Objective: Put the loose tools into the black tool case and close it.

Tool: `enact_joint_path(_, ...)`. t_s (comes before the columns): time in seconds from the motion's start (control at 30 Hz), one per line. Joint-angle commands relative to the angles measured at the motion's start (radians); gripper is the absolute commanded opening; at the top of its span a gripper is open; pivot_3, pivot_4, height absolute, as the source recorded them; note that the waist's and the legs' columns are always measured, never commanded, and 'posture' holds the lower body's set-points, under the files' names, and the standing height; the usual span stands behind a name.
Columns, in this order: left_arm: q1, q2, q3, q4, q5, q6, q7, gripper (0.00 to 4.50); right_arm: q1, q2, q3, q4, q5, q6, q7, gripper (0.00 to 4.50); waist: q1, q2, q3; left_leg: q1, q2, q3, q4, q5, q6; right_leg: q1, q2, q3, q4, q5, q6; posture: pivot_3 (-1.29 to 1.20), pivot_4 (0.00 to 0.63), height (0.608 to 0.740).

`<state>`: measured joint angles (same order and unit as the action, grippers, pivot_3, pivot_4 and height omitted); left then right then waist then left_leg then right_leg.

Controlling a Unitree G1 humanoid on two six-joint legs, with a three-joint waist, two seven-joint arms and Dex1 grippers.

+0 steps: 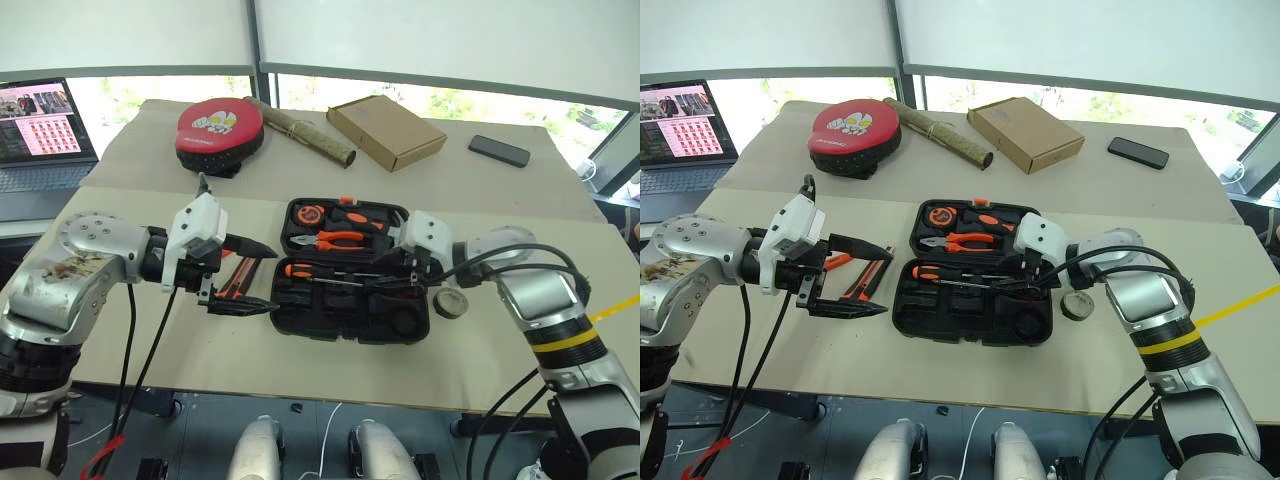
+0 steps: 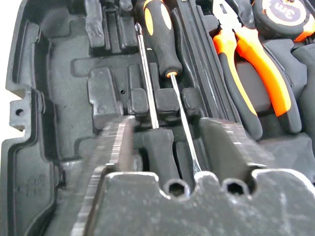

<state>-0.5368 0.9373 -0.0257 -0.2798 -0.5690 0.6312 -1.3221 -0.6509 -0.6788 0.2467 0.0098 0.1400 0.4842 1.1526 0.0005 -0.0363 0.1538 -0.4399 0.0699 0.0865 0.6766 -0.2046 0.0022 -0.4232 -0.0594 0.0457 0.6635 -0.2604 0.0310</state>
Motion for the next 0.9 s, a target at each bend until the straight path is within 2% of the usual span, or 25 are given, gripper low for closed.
enact_joint_path(0.03, -0.023, 0.002, -0.002, -0.003, 0.006, -0.019, -0.007, 4.50, -0.013, 0.007, -0.004, 0.011, -0.004, -0.011, -0.010, 0.93, 0.000, 0.000, 0.000, 0.000, 0.000, 0.000, 0.000, 0.000, 0.000, 0.000, 0.000, 0.000, 0.000, 0.000, 0.000, 0.00, 0.150, 0.740)
enact_joint_path(0.1, -0.026, 0.002, -0.002, 0.000, 0.008, -0.020, -0.009, 4.50, -0.017, 0.014, 0.007, 0.026, -0.011, -0.014, -0.014, 0.20, 0.000, 0.000, 0.000, 0.000, 0.000, 0.000, 0.000, 0.000, 0.000, 0.000, 0.000, 0.000, 0.000, 0.000, 0.000, 0.00, 0.150, 0.740)
enact_joint_path(0.13, -0.027, 0.002, -0.002, 0.002, 0.010, -0.019, -0.010, 4.50, -0.018, 0.016, 0.016, 0.032, -0.017, -0.017, -0.014, 0.05, -0.001, 0.000, 0.000, 0.000, 0.000, 0.000, 0.000, 0.000, 0.000, 0.000, 0.000, 0.000, 0.000, 0.000, 0.000, 0.00, 0.150, 0.740)
enact_joint_path(0.3, -0.030, 0.004, -0.002, 0.004, 0.014, -0.018, -0.013, 4.50, -0.020, 0.032, 0.087, 0.084, -0.106, -0.079, -0.042, 0.05, -0.001, 0.000, 0.000, 0.000, 0.000, 0.000, 0.000, 0.000, 0.000, 0.000, 0.000, 0.000, 0.000, 0.000, 0.000, 0.00, 0.150, 0.740)
enact_joint_path(0.57, -0.033, 0.007, -0.002, 0.008, 0.019, -0.019, -0.012, 4.50, -0.019, 0.021, 0.181, 0.087, -0.201, -0.119, -0.006, 0.05, -0.002, 0.000, 0.000, 0.000, 0.000, 0.000, 0.000, 0.000, 0.000, 0.000, 0.000, 0.000, 0.000, 0.000, 0.000, 0.00, 0.150, 0.740)
enact_joint_path(0.77, -0.030, 0.004, -0.001, 0.009, 0.020, -0.021, -0.009, 4.50, -0.022, 0.029, 0.148, 0.060, -0.194, -0.114, -0.011, 0.05, -0.001, 0.000, 0.000, 0.000, 0.000, 0.000, 0.000, 0.000, 0.000, 0.001, 0.000, -0.001, 0.000, 0.000, 0.000, 0.00, 0.150, 0.740)
enact_joint_path(0.9, -0.024, 0.003, 0.000, 0.012, 0.022, -0.027, -0.007, 4.50, -0.067, 0.038, 0.068, 0.022, -0.126, -0.027, -0.016, 0.05, -0.001, 0.000, 0.000, 0.000, 0.000, 0.000, 0.000, 0.000, 0.000, 0.000, 0.000, -0.001, 0.000, 0.000, 0.000, 0.00, 0.150, 0.740)
